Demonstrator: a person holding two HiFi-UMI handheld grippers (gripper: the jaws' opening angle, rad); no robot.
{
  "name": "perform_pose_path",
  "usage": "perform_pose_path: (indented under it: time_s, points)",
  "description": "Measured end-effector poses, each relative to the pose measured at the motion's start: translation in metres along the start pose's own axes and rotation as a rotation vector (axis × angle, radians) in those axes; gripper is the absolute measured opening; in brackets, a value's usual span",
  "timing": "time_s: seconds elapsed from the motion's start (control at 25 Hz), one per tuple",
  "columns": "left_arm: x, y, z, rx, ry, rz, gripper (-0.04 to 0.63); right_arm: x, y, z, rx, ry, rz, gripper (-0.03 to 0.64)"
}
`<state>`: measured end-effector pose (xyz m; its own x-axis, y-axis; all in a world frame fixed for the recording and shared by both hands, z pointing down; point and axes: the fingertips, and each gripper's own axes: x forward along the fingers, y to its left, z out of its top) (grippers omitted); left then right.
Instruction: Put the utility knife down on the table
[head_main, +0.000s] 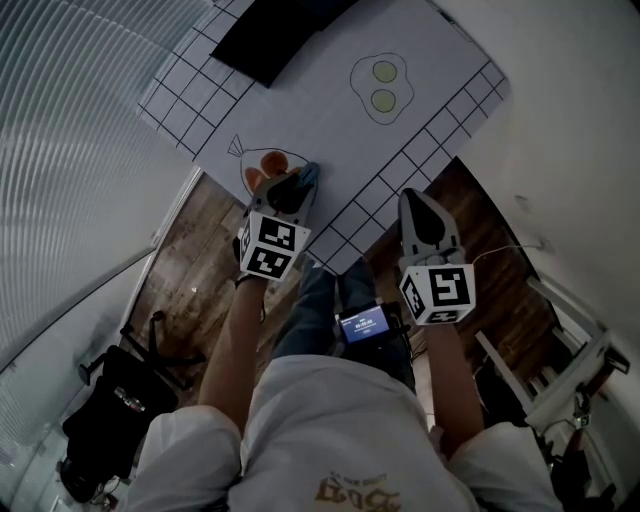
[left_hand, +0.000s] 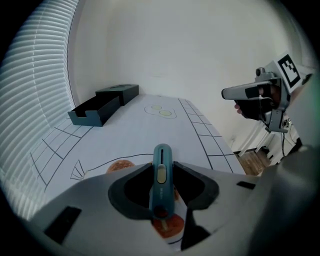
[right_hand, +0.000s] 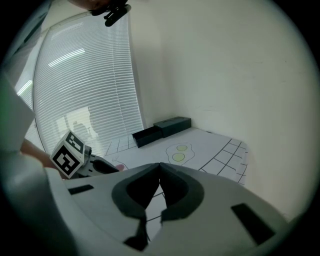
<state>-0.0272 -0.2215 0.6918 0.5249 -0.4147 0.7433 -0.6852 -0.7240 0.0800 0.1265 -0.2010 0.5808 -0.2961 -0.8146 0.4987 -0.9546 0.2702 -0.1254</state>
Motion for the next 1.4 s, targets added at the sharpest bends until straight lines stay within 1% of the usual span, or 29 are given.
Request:
perform_pose_path:
  time_s: [0.4,0.52,0.72,0.92,0.96,1.04,1.12,1.24,1.4]
  points:
    - [0.004,0.0,0.0,-0.041,-0.015,-0.015,0.143,-0.005,0.002,0.002,0.01,-0.004,-0.006,0.008]
    - [0.002,-0.002,0.001,-0.04,-0.027,-0.022,0.143,-0.005,0.002,0.003,0.01,-0.005,-0.005,0.008]
    - [-0.007,-0.002,0.016,-0.044,-0.079,-0.022,0.144,-0.006,0.002,0.005,0.008,-0.008,-0.009,0.008]
    - [-0.012,0.001,0.018,-0.032,-0.087,-0.01,0.144,-0.009,0.006,0.007,0.0,-0.015,-0.009,0.008]
    - [-0.013,0.002,0.017,-0.036,-0.081,-0.006,0.14,-0.01,0.007,0.008,-0.002,-0.017,-0.008,0.008]
    - [-0.015,0.004,0.015,-0.057,-0.073,0.004,0.096,-0.011,0.008,0.011,-0.004,-0.02,-0.007,0.008]
    - [-0.02,0.007,0.014,-0.08,-0.084,0.018,0.069,-0.013,0.009,0.012,-0.007,-0.024,-0.007,0.008]
    - [-0.028,0.013,0.014,-0.099,-0.099,0.051,0.009,-0.015,0.01,0.015,-0.011,-0.03,-0.004,0.008]
    - [-0.037,0.015,0.012,-0.132,-0.116,0.059,0.008,-0.017,0.013,0.017,-0.024,-0.026,0.005,0.008]
